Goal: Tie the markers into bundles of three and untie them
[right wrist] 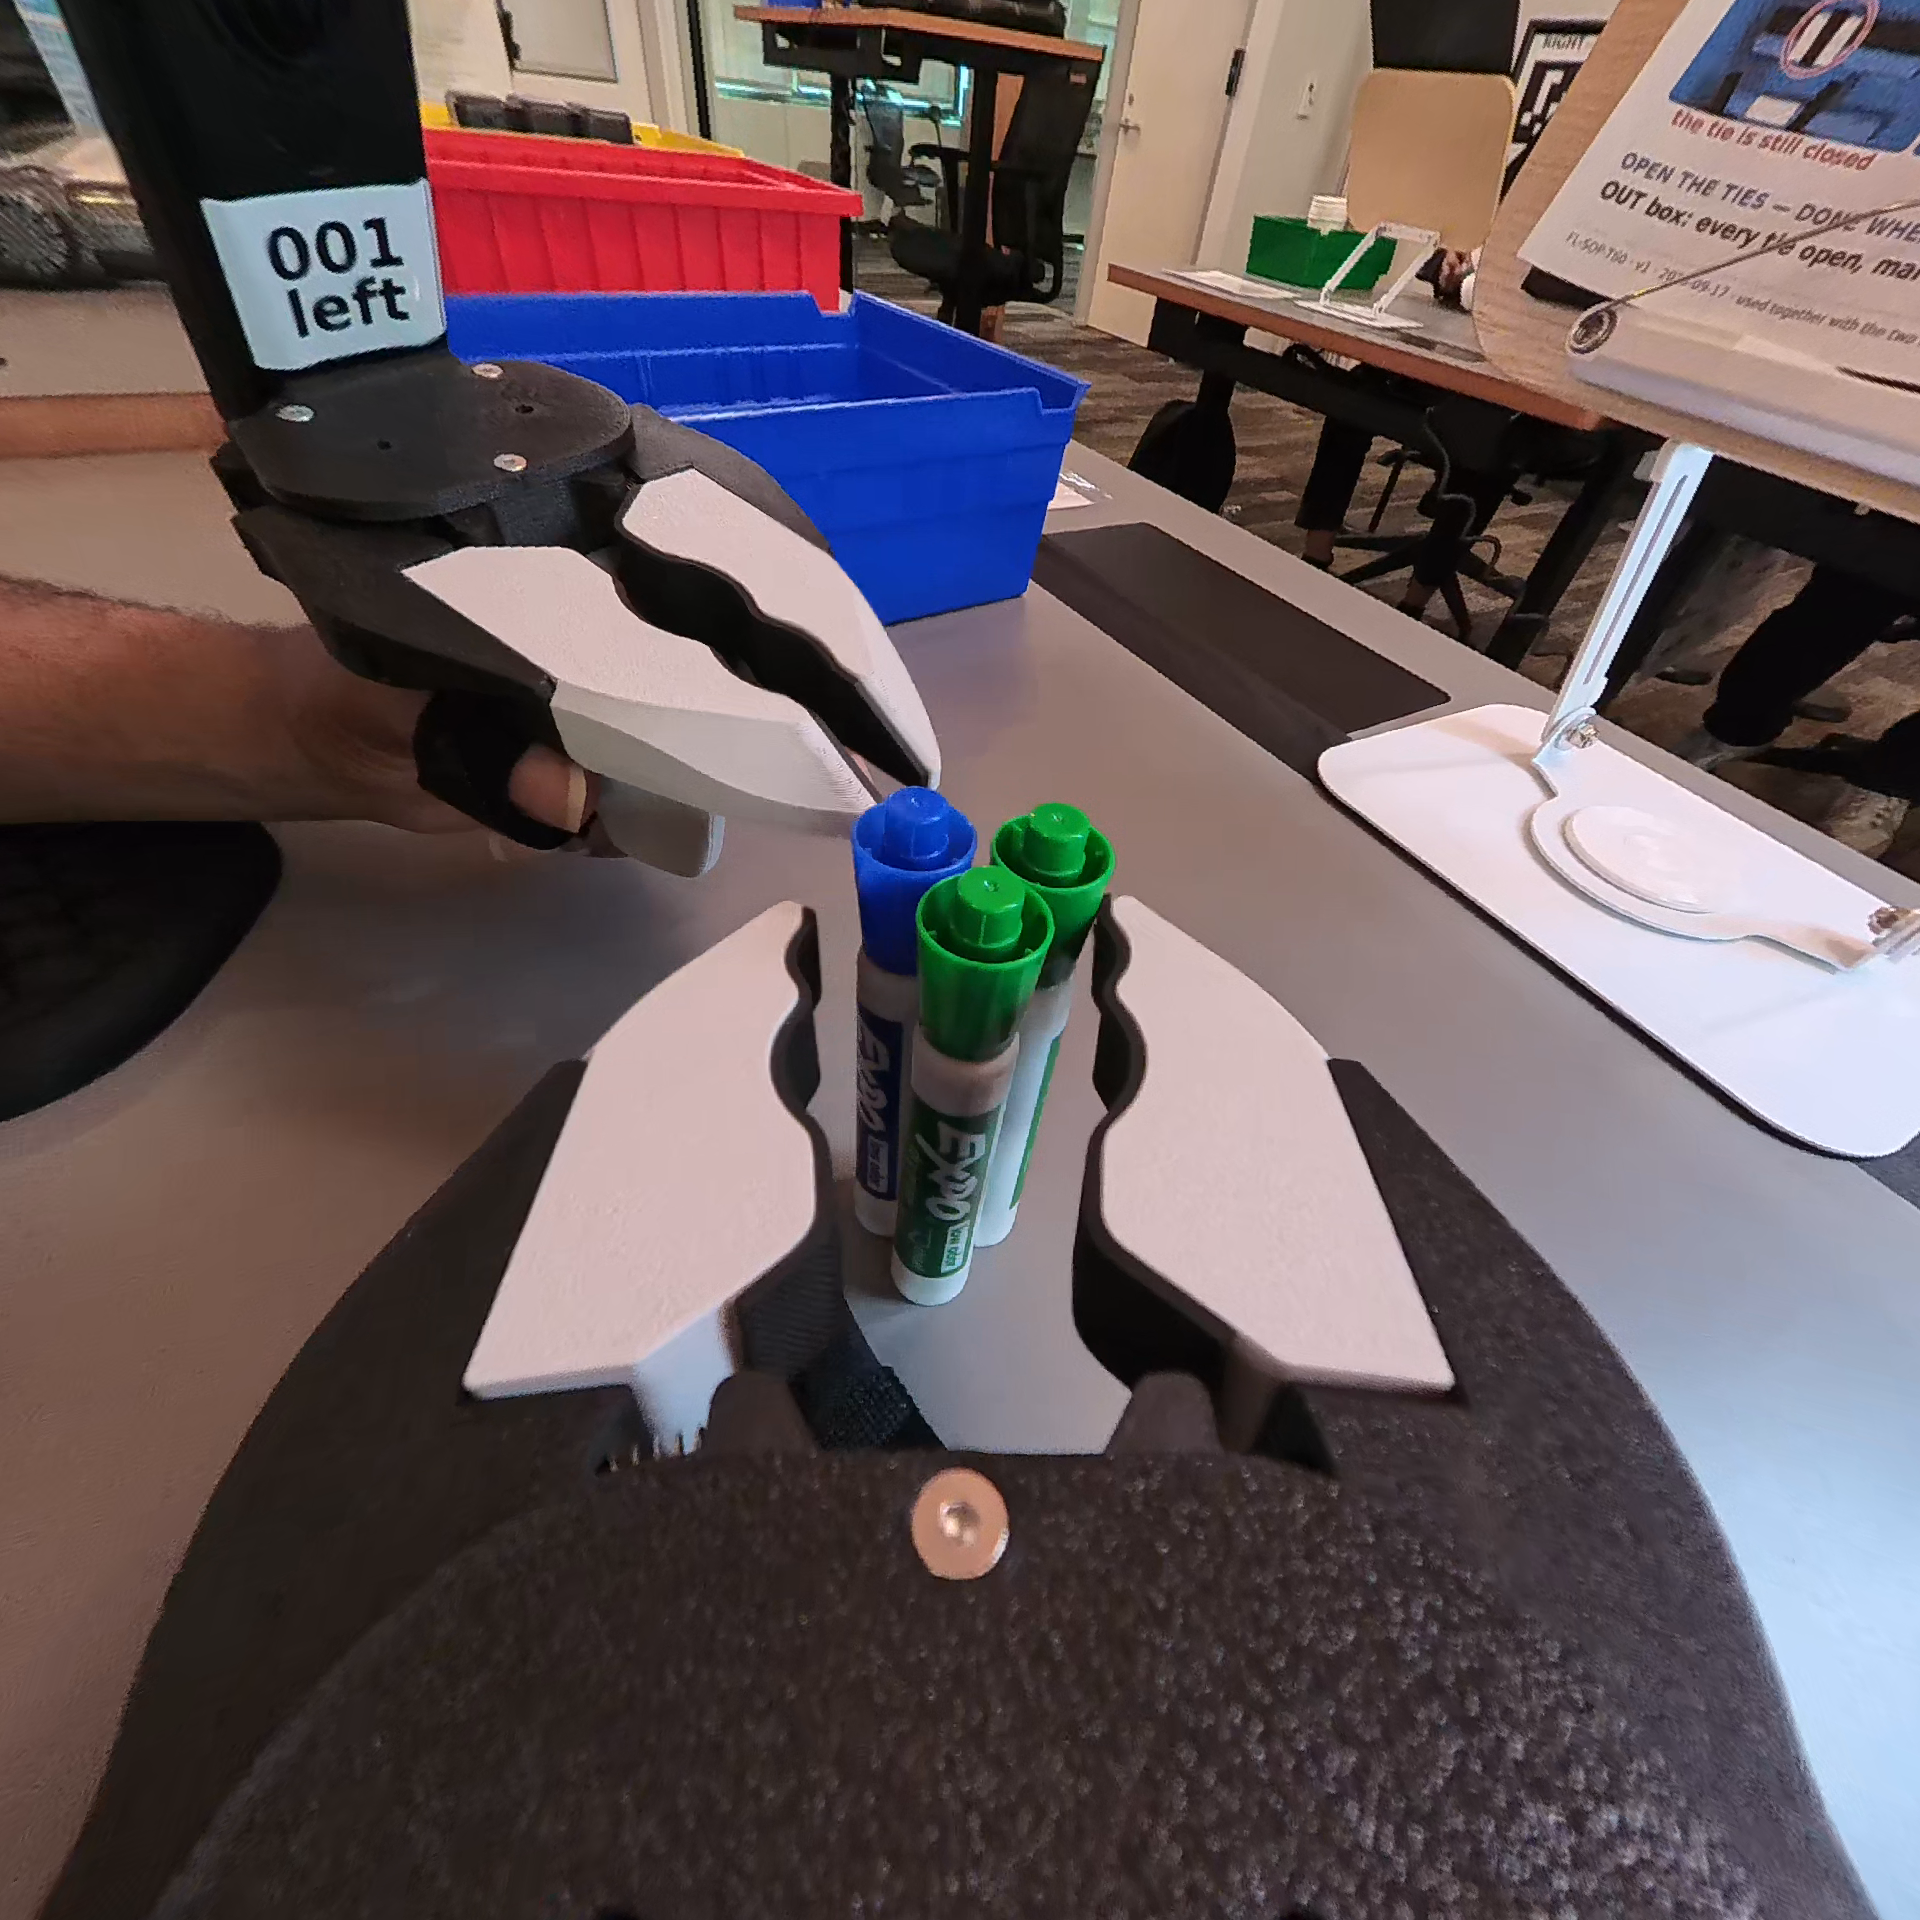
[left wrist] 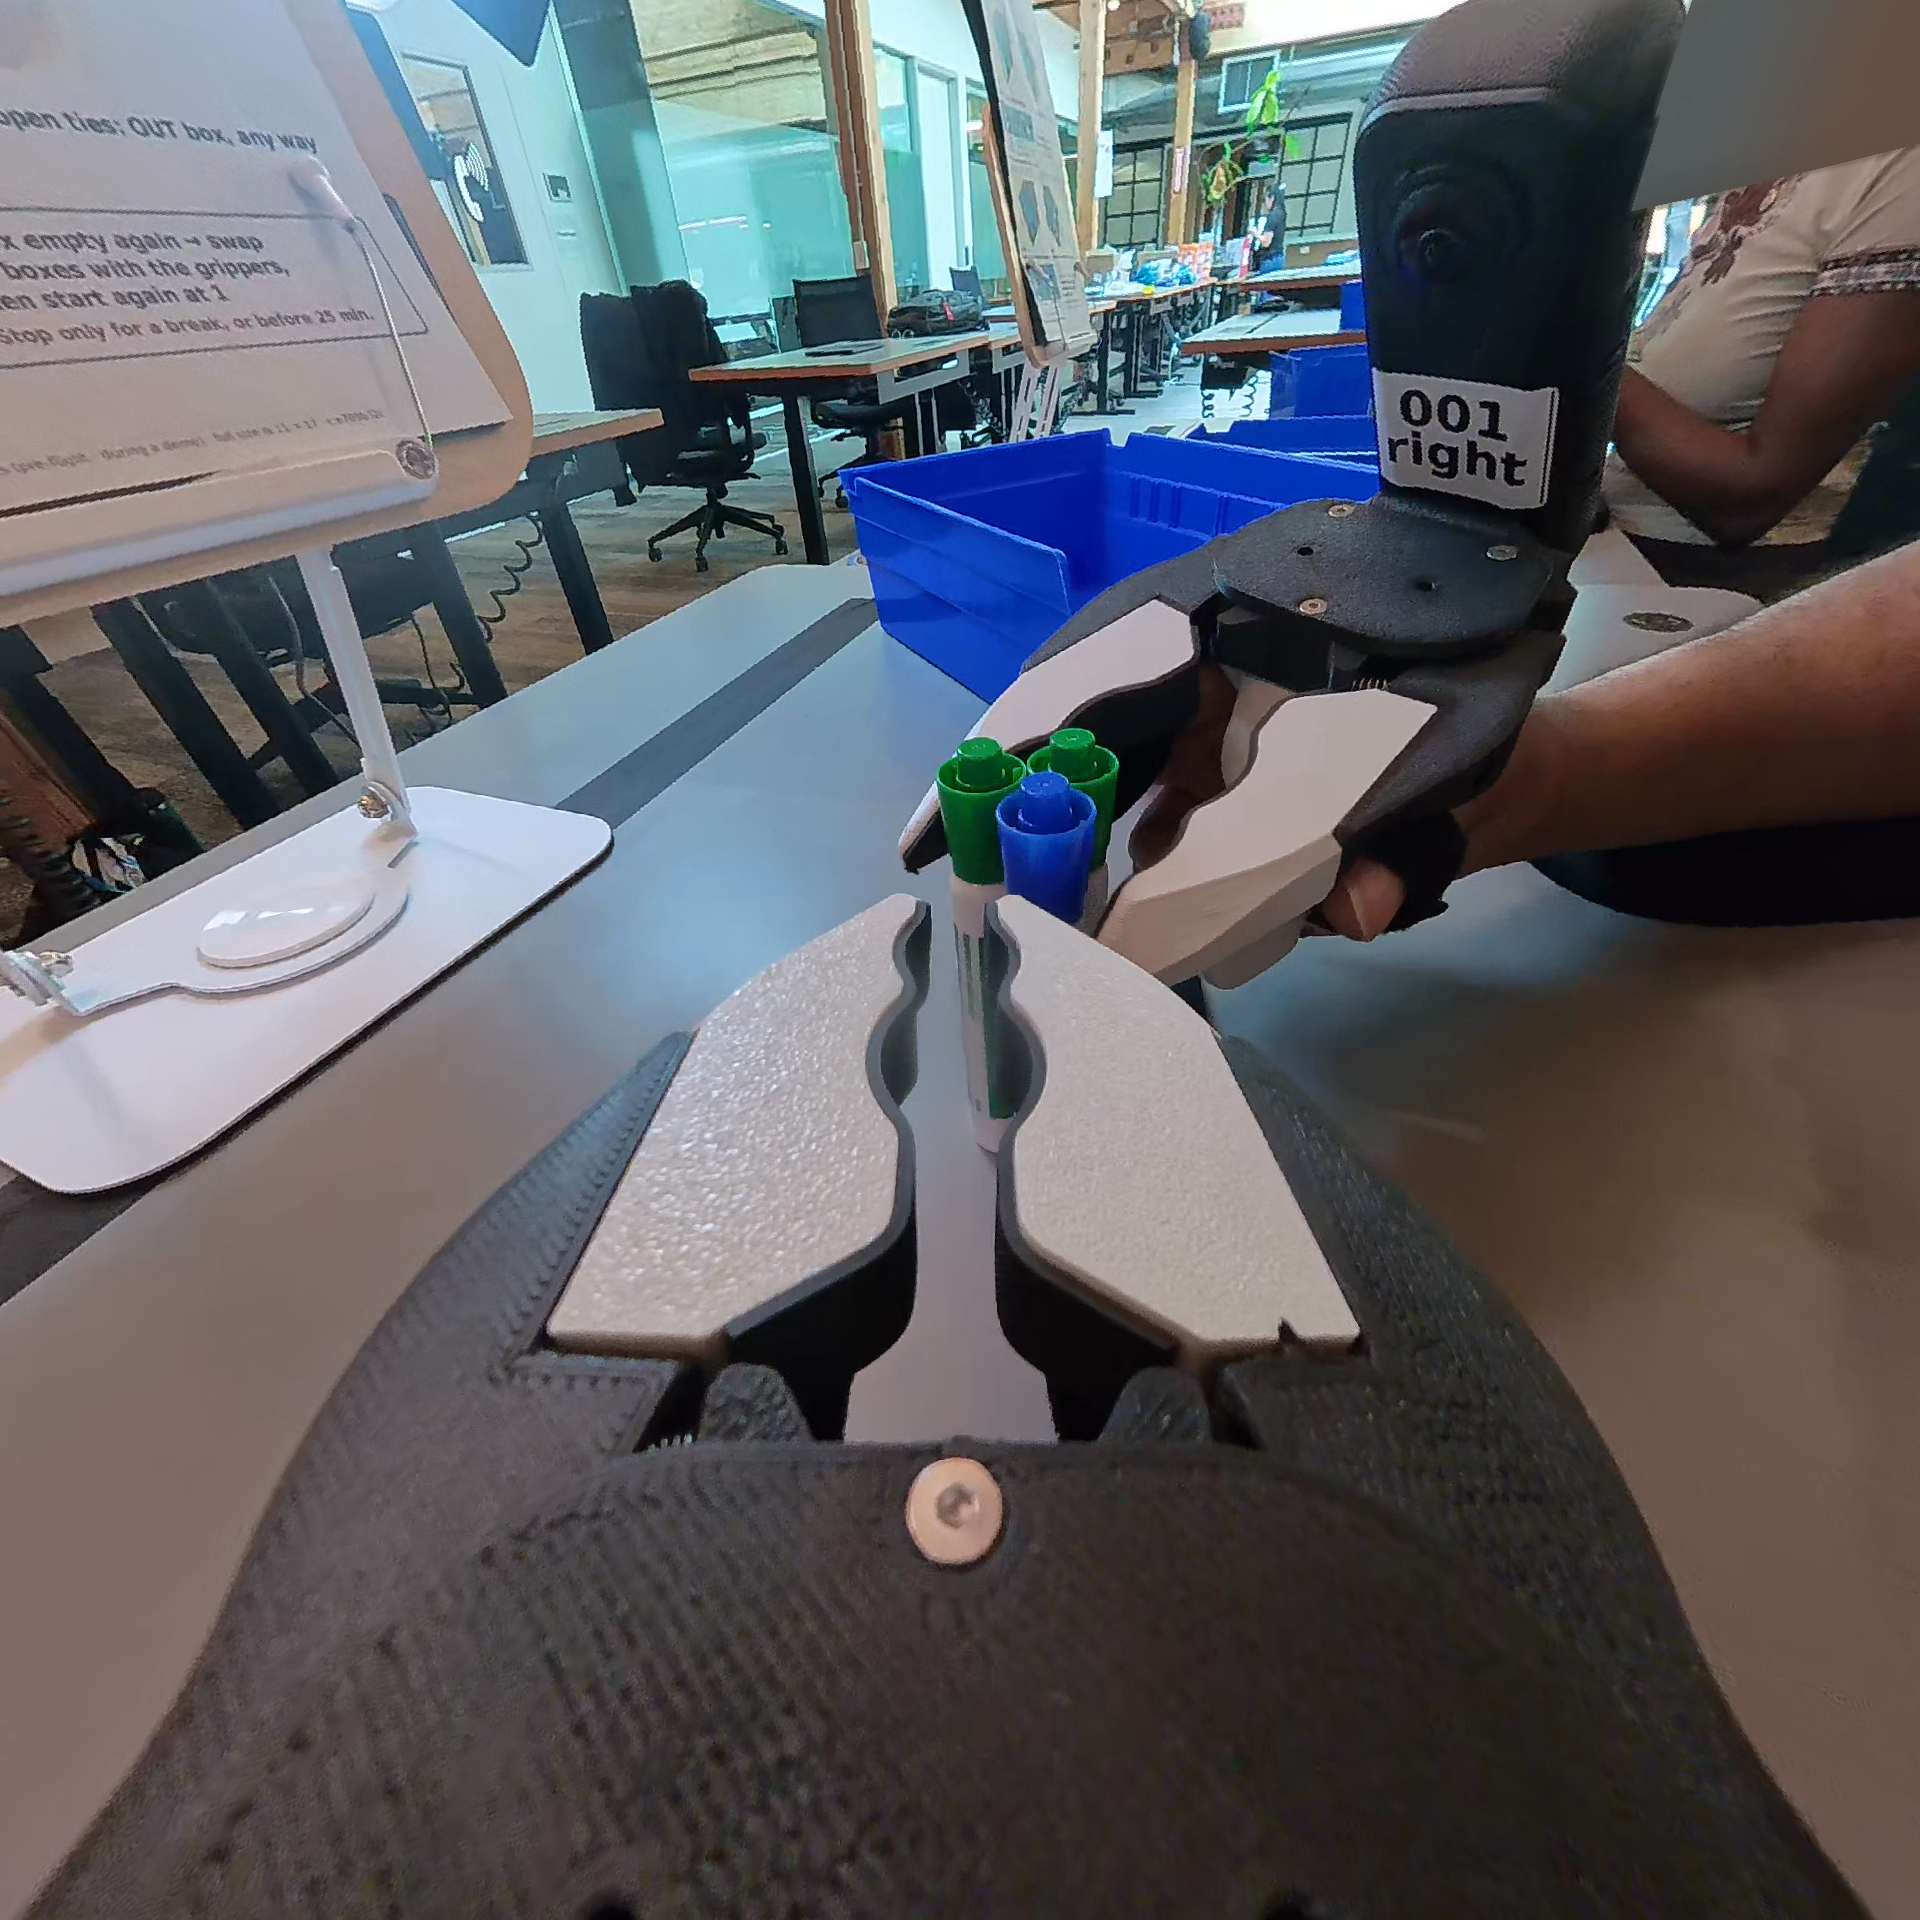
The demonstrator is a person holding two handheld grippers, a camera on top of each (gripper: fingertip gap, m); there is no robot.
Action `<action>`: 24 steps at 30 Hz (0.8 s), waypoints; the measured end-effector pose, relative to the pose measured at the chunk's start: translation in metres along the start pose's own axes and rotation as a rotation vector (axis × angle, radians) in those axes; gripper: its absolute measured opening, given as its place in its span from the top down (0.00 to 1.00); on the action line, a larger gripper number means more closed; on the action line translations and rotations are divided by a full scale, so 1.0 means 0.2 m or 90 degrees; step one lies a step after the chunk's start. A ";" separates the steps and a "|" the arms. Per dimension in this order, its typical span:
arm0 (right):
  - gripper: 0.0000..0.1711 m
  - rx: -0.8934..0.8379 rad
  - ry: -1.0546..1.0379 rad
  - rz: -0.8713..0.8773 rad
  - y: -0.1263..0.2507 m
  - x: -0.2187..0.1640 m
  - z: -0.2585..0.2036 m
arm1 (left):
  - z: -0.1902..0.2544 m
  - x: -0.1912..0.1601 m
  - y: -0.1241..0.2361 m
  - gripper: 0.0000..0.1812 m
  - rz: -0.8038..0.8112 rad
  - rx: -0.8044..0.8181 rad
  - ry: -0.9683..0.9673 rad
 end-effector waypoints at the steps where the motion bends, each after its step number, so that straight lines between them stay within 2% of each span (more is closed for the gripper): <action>1: 0.69 0.002 0.002 0.003 0.01 0.01 0.00 | 0.00 0.01 0.00 0.94 0.005 -0.001 0.002; 11: 0.65 -0.006 0.013 0.037 0.15 0.04 0.05 | 0.01 0.07 0.06 0.86 0.060 -0.032 0.007; 19: 0.64 -0.016 0.020 0.039 0.30 0.01 0.15 | 0.07 0.01 -0.01 0.73 0.002 -0.077 0.024; 24: 0.65 0.037 0.037 -0.009 0.25 -0.09 0.12 | 0.06 -0.05 -0.04 0.71 -0.038 -0.061 0.015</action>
Point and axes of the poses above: each gripper's, where its closed fingertips meet, y back along the fingers, x out of its top, z = x × y across the jaws, the point moved 1 cm from there along y, back along the fingers, and after that the axes turned 9 degrees about -z, right-handed, at the moved point
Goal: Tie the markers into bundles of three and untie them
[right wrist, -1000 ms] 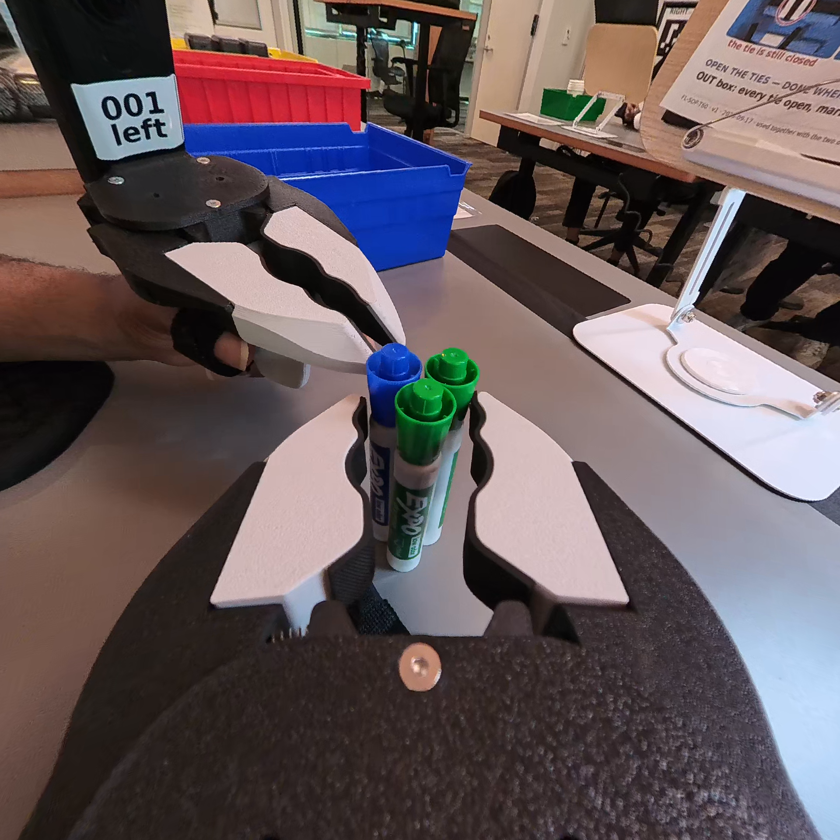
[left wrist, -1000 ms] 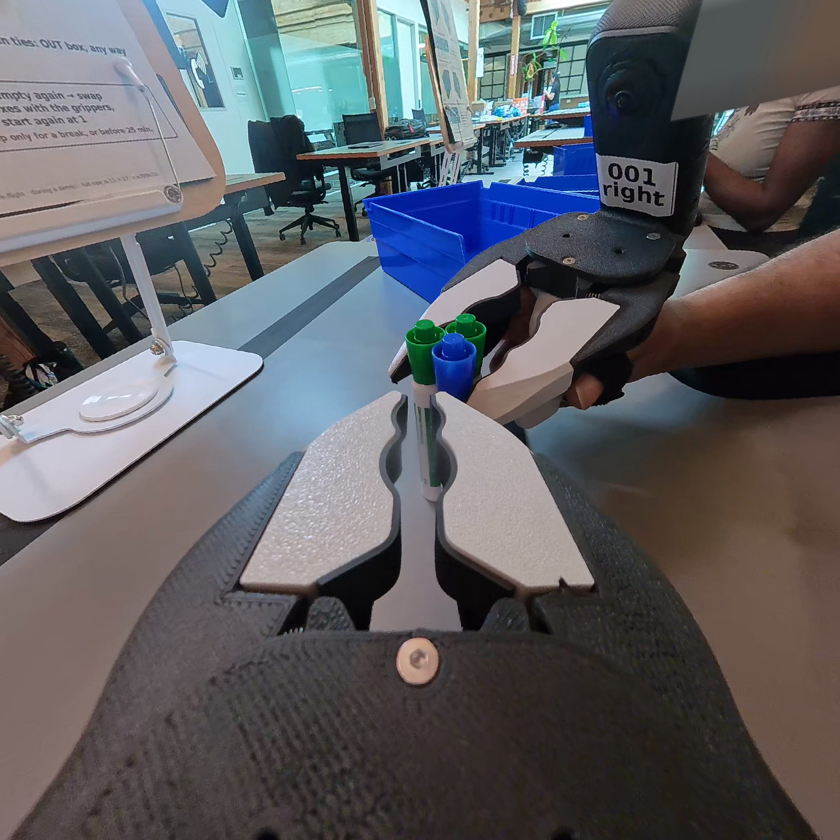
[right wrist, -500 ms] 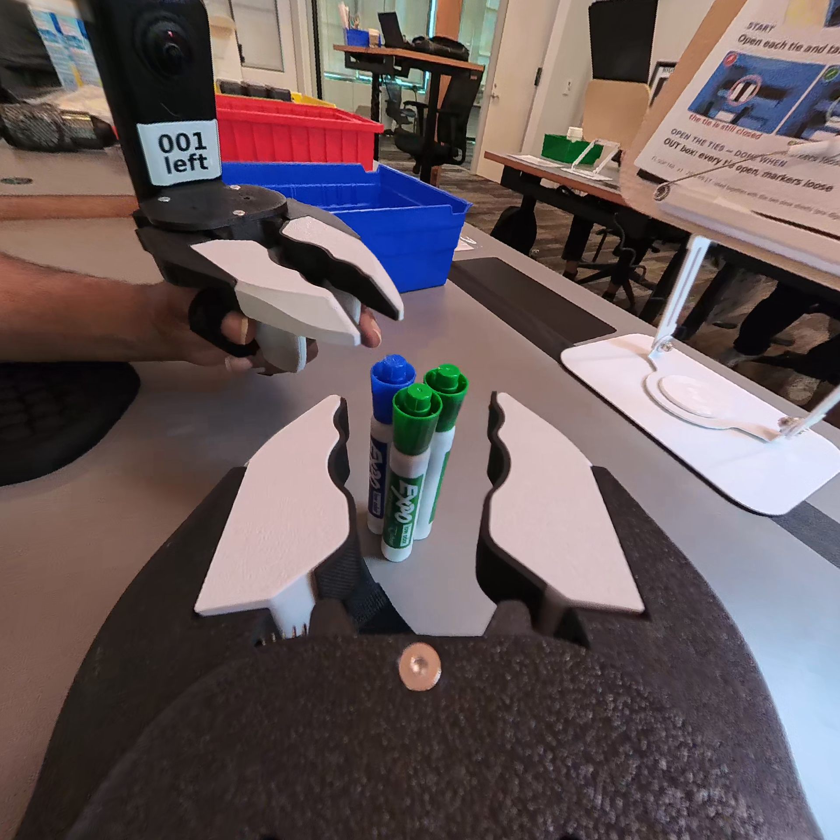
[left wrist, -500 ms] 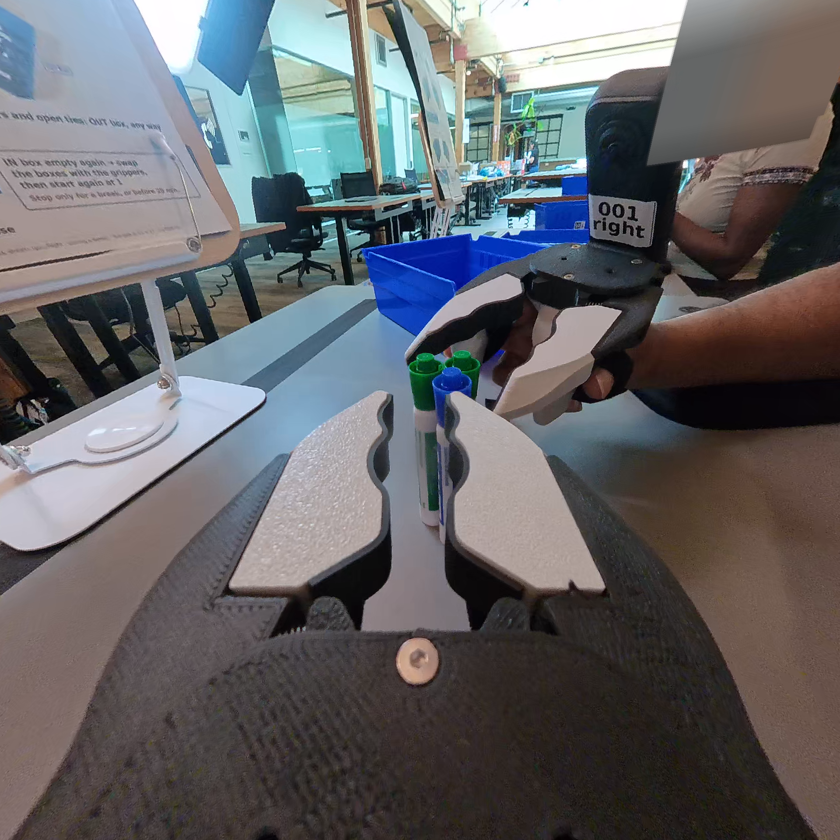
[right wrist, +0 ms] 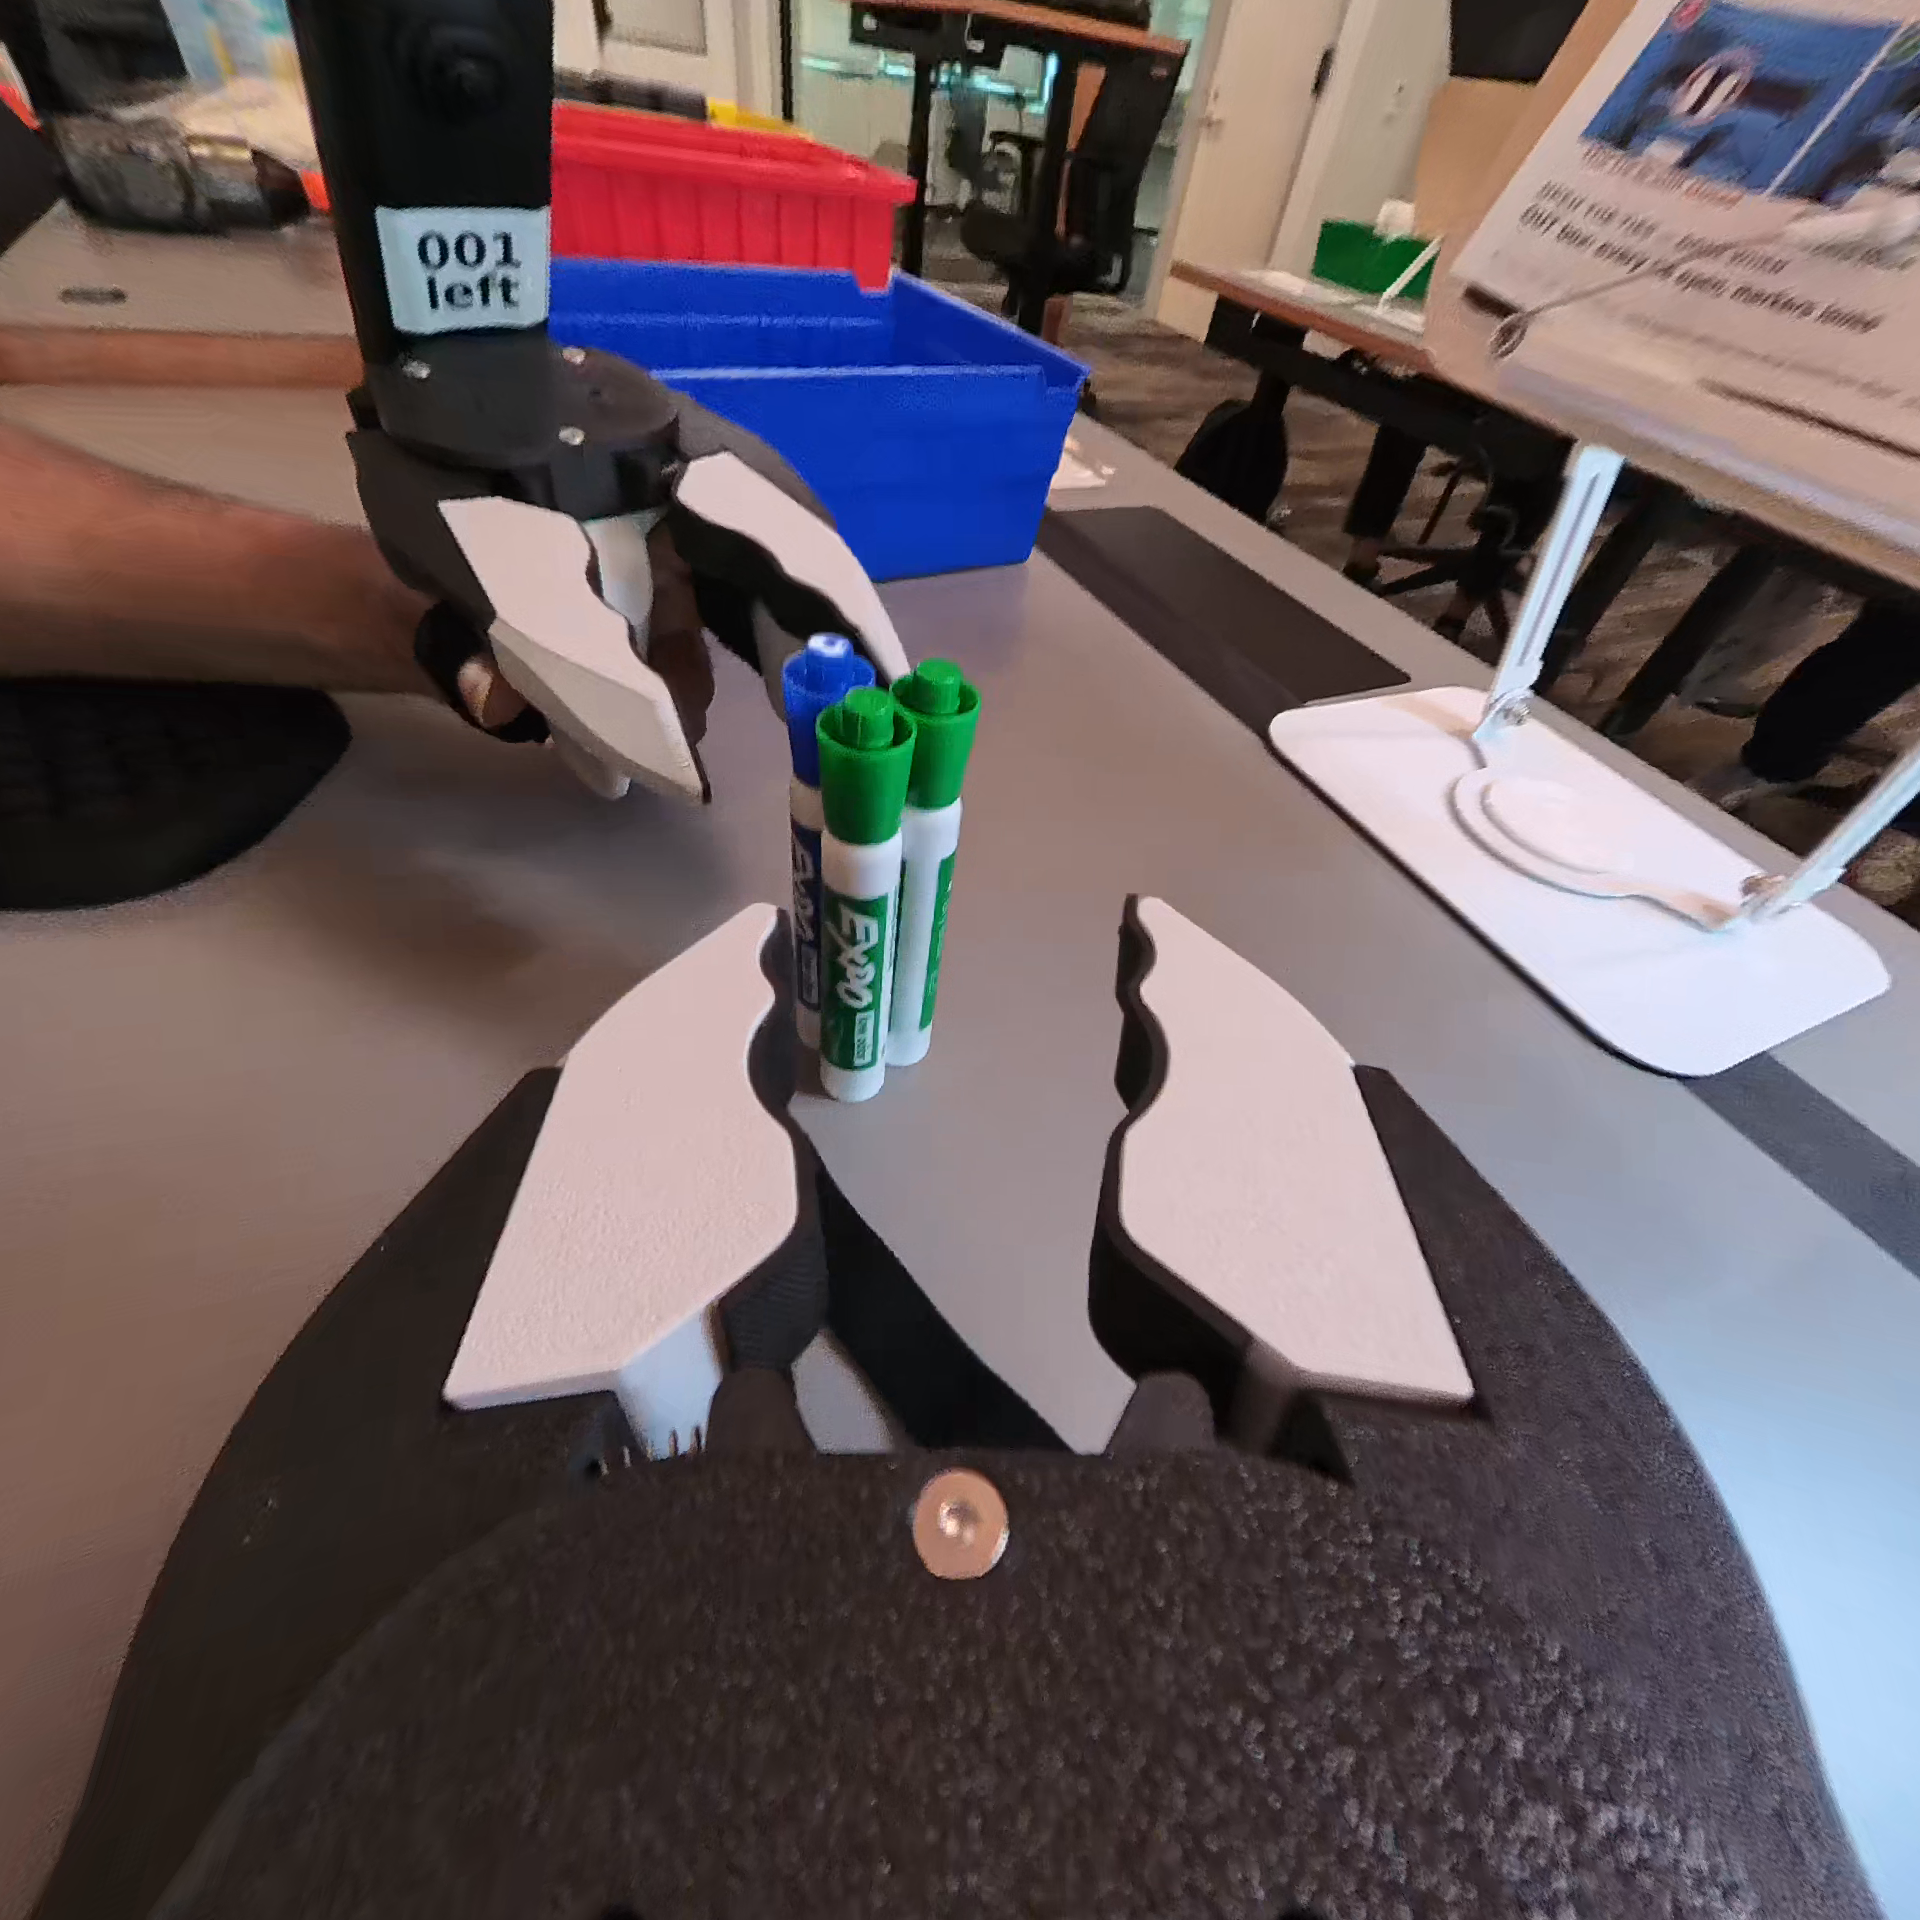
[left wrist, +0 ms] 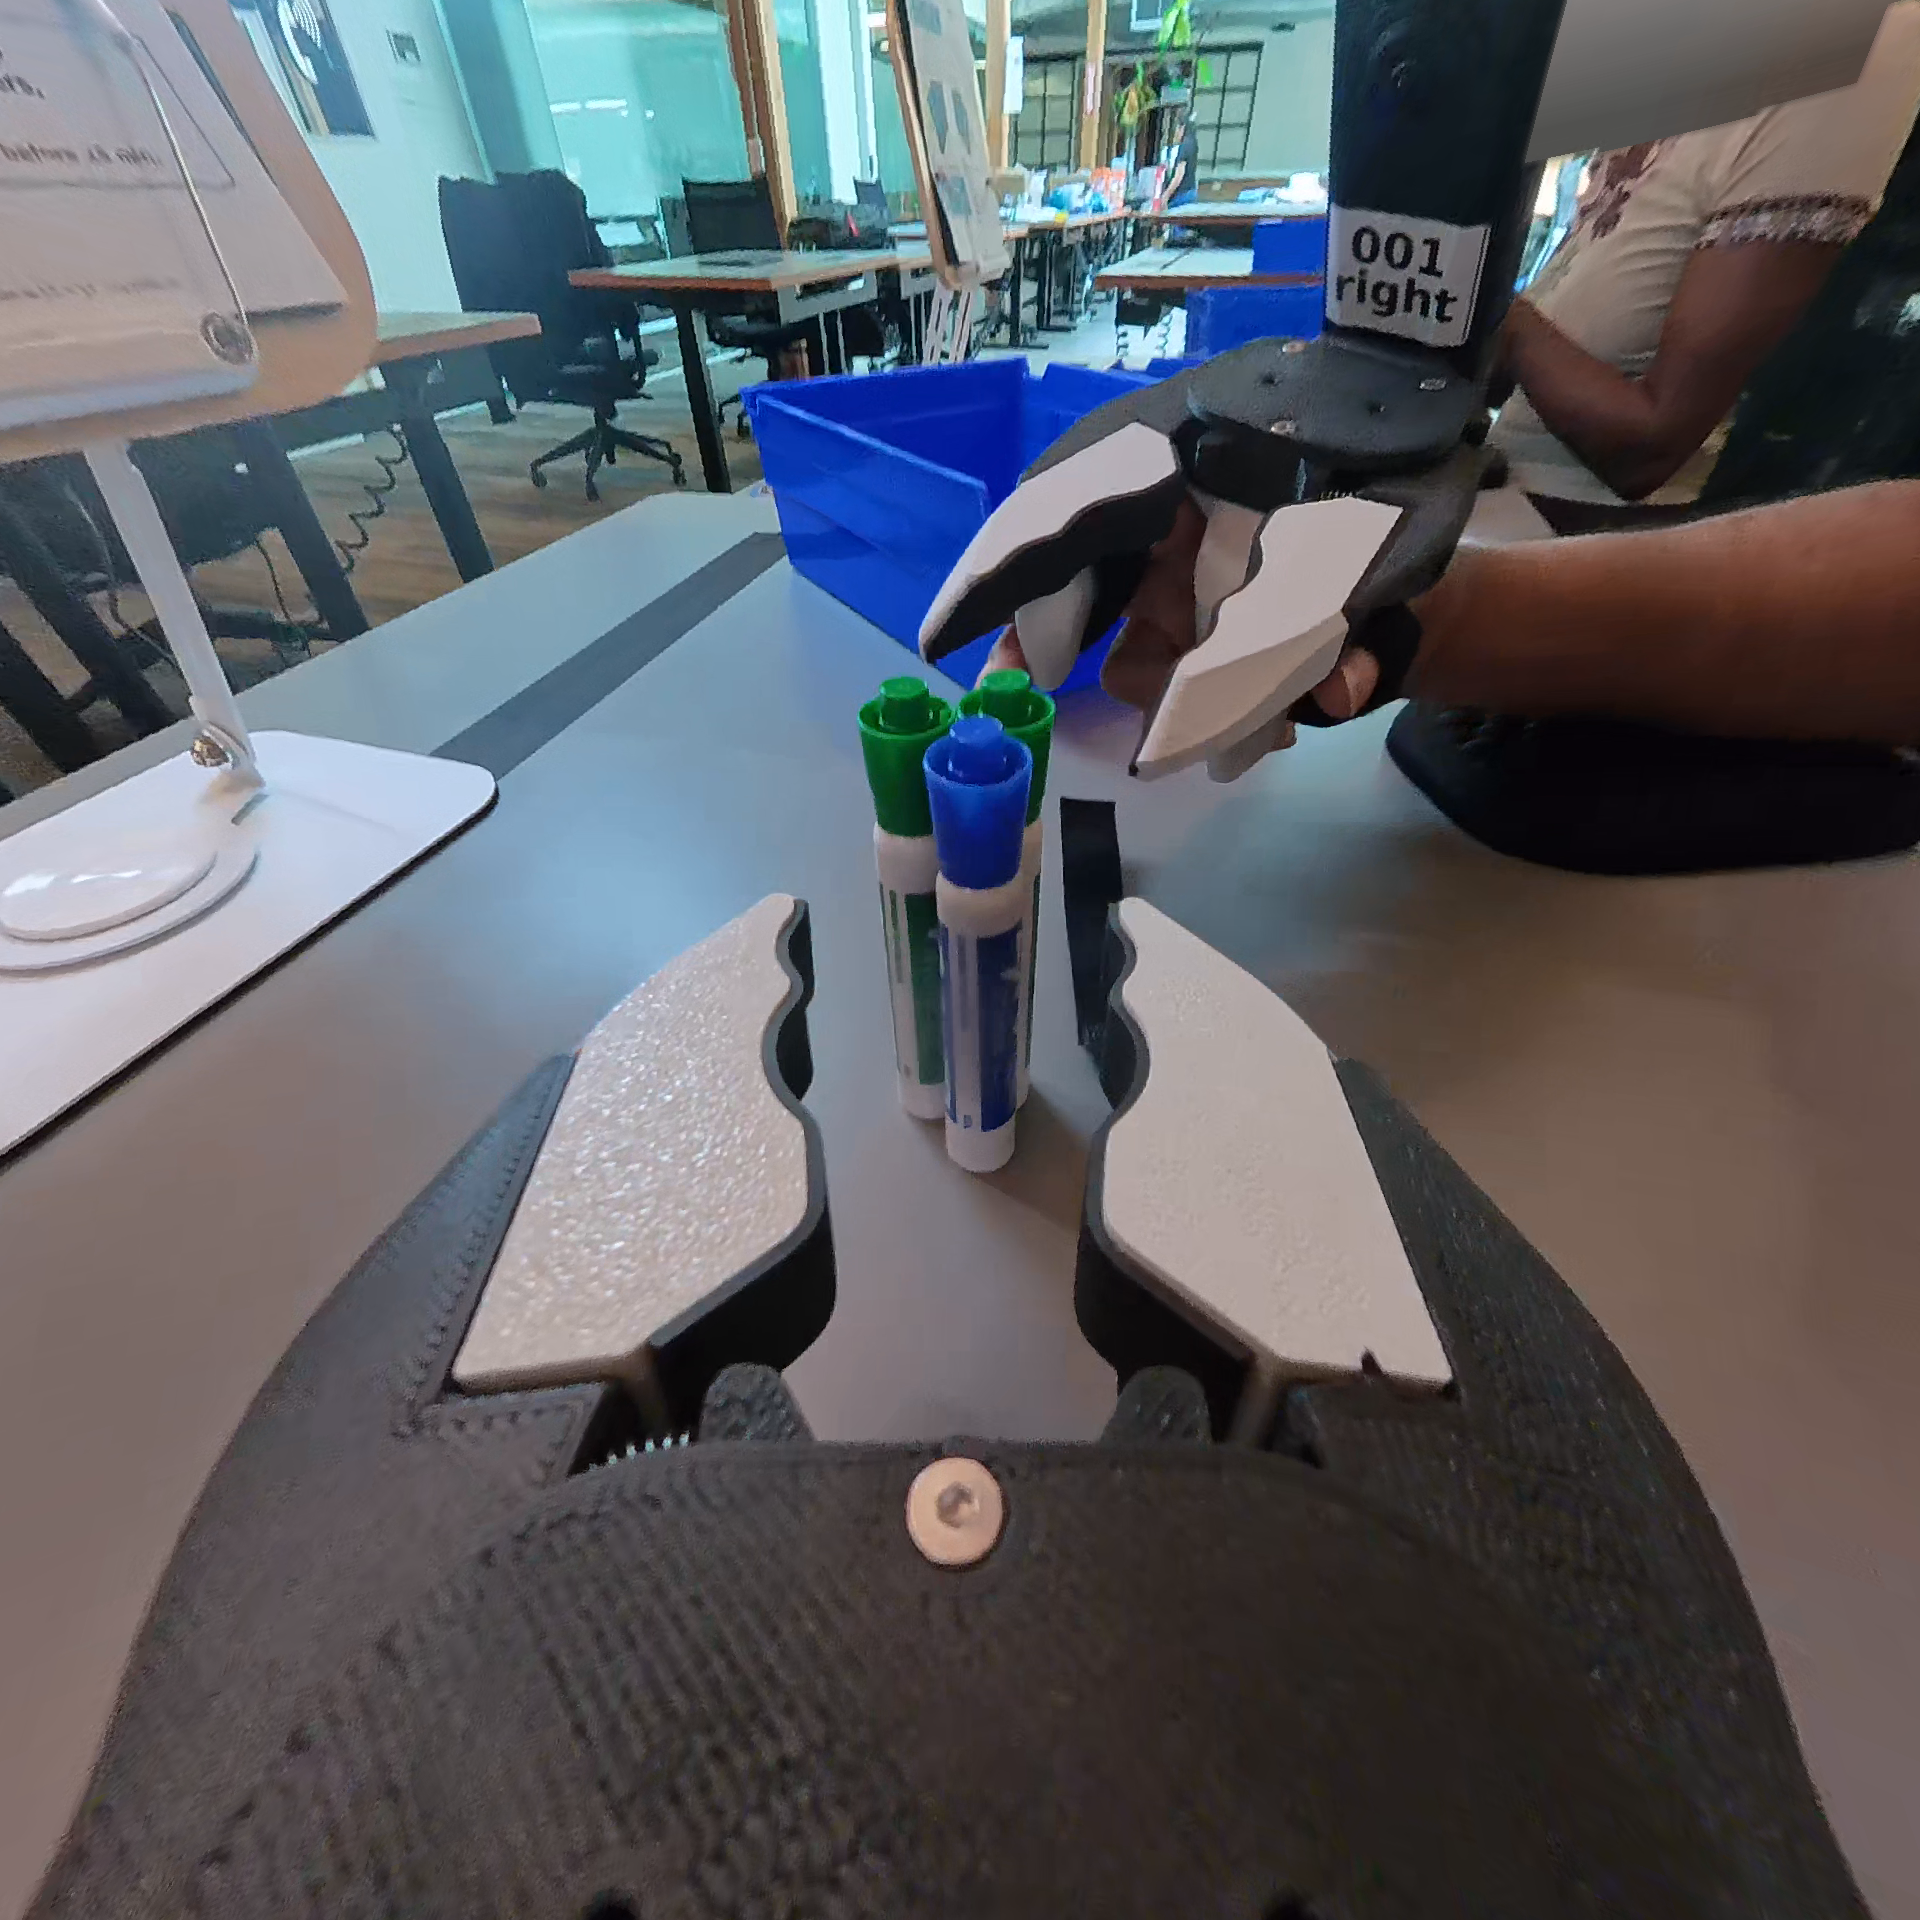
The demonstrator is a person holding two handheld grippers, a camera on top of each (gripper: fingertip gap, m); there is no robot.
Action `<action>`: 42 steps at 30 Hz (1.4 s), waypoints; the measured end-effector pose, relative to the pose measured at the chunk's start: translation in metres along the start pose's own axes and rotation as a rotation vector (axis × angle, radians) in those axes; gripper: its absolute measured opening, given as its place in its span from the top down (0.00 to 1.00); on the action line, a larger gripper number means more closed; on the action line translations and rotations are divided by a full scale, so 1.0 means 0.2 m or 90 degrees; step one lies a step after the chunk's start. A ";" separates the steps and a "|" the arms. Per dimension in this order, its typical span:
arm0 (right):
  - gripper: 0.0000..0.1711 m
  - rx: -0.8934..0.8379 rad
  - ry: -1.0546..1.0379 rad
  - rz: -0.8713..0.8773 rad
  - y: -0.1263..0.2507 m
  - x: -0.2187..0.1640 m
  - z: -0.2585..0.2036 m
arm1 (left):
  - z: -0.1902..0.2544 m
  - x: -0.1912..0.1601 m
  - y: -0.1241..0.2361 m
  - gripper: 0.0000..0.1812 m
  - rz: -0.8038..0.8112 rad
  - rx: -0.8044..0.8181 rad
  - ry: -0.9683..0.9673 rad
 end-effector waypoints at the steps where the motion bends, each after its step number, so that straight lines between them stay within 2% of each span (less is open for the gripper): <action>1: 0.67 0.008 0.007 -0.009 -0.01 -0.02 -0.01 | -0.01 -0.02 -0.01 0.70 -0.012 0.005 -0.001; 6: 0.77 0.028 0.020 -0.019 -0.04 -0.05 -0.05 | -0.02 -0.08 -0.05 0.73 -0.051 0.025 0.004; 15: 0.77 0.017 -0.022 -0.029 -0.16 -0.05 -0.11 | 0.01 -0.08 -0.06 0.77 -0.059 0.027 -0.005; 24: 0.89 0.002 -0.013 -0.037 -0.19 -0.07 -0.11 | 0.02 -0.07 -0.05 0.80 -0.058 0.023 -0.015; 33: 0.90 -0.005 -0.016 -0.038 -0.15 -0.09 -0.08 | 0.00 -0.07 -0.04 0.80 -0.052 0.026 -0.010; 42: 0.90 -0.084 -0.085 -0.046 -0.07 -0.12 0.14 | 0.00 -0.07 -0.04 0.80 -0.049 0.024 -0.010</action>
Point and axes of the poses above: each gripper's, where its closed fingertips meet, y back along the fingers, x out of its top, z = x × y across the jaws, the point moved 1 cm from there along y, back along the fingers, and after that the axes turned 9 degrees about -z, right-handed, at the moved point
